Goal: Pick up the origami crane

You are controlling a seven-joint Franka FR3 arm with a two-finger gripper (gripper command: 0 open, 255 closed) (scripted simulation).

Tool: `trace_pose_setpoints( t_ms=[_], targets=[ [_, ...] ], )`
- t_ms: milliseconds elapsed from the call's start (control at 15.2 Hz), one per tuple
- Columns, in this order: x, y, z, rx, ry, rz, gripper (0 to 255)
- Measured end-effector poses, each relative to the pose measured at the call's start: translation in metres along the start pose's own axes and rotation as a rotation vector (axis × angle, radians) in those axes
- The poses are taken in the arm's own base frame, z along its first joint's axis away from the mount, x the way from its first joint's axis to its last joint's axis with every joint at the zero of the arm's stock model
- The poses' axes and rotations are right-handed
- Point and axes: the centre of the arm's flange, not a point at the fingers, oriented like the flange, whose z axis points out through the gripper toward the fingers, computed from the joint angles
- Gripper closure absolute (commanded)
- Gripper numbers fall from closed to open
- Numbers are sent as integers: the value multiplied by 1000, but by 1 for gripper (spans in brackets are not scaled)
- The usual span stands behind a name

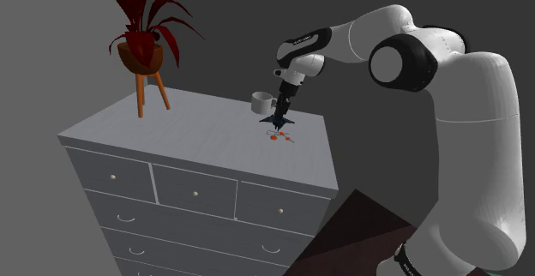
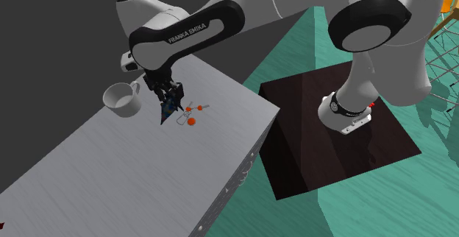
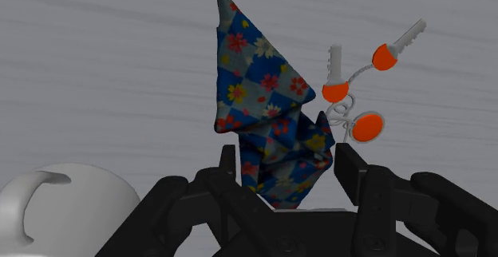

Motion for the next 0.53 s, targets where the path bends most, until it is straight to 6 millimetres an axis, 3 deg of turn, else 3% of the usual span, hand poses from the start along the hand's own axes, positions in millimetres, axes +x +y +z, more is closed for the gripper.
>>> trace_pose_setpoints(
  t_ms=[528],
  targets=[
    [1,-1,-5,1,-1,0,255]
  ],
)
